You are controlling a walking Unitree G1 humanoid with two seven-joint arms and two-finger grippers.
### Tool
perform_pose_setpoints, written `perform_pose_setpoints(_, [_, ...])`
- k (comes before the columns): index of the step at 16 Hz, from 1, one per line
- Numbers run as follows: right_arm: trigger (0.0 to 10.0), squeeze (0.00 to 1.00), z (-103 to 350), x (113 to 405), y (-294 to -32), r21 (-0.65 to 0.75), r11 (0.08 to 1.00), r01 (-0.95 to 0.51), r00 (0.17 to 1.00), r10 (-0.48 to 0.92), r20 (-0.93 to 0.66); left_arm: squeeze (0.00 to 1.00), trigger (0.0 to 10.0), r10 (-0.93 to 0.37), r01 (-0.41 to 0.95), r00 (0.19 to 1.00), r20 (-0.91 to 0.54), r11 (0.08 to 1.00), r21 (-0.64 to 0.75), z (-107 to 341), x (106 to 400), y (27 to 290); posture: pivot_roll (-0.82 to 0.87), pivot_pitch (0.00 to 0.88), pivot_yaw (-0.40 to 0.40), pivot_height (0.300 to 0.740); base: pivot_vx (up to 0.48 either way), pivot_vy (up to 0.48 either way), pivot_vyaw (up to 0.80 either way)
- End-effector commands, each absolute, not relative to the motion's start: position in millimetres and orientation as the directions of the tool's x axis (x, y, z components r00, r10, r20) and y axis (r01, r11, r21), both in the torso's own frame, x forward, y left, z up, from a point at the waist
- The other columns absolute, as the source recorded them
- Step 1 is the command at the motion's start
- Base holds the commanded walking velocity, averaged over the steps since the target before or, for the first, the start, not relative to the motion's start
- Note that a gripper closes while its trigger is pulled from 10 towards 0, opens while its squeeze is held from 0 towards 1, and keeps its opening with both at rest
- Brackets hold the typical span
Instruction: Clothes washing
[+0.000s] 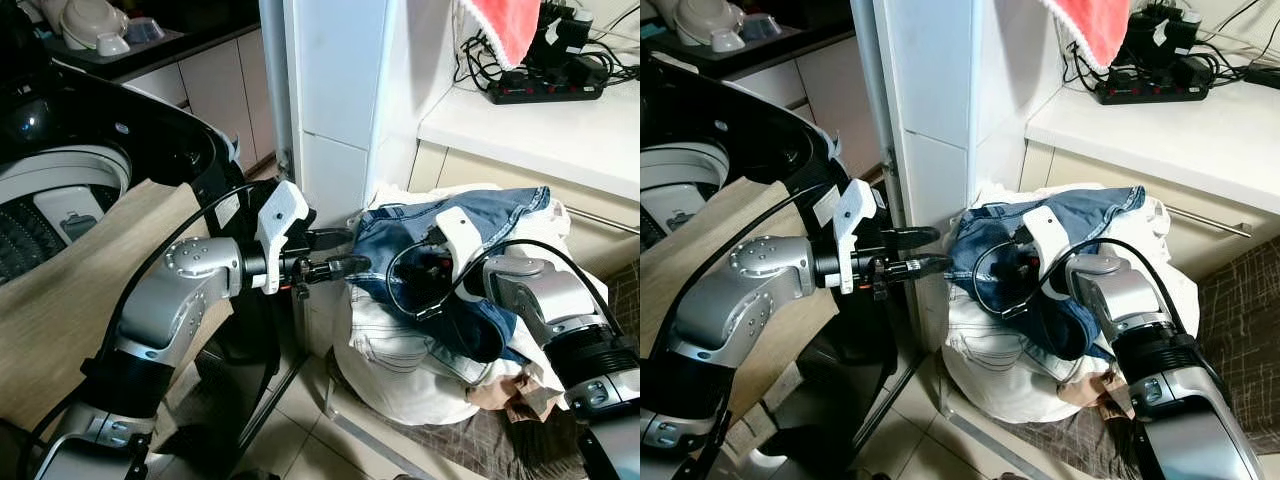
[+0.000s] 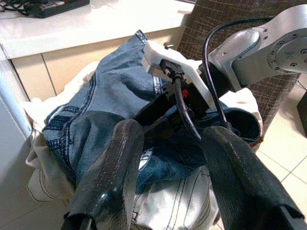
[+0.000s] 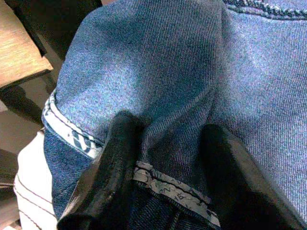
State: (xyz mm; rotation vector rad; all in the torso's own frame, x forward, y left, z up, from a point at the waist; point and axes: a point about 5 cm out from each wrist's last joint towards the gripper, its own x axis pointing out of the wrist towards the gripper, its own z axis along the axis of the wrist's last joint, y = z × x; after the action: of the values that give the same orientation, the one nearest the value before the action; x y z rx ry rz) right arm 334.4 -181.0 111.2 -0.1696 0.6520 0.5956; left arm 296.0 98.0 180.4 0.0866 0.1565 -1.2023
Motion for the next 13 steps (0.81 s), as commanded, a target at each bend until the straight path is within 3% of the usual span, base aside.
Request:
perform_pose_setpoints(1, [0.0, 0.0, 111, 335, -184, 0.032, 0.822, -0.568, 0.632, 0.461, -0.623, 0.0, 10.0, -0.922, 0.936, 0.345, -0.175, 0.352, -0.012, 181, 293, 97, -0.15, 0.0, 0.052, 0.74, 0.0, 0.0, 0.0])
perform_pose_setpoints(10, [0.0, 0.0, 121, 337, -190, 0.063, 0.844, -0.532, 0.671, 0.466, -0.578, 0.0, 10.0, -0.912, 0.926, 0.371, -0.175, 0.378, -0.007, 183, 296, 99, -0.15, 0.0, 0.05, 0.74, 0.0, 0.0, 0.0])
perform_pose_setpoints(13, [0.0, 0.0, 156, 336, -195, 0.225, 0.824, -0.519, 0.717, 0.563, -0.411, 0.0, 10.0, -0.894, 0.9, 0.435, -0.109, 0.436, 0.016, 193, 304, 99, -0.15, 0.0, 0.047, 0.74, 0.0, 0.0, 0.0])
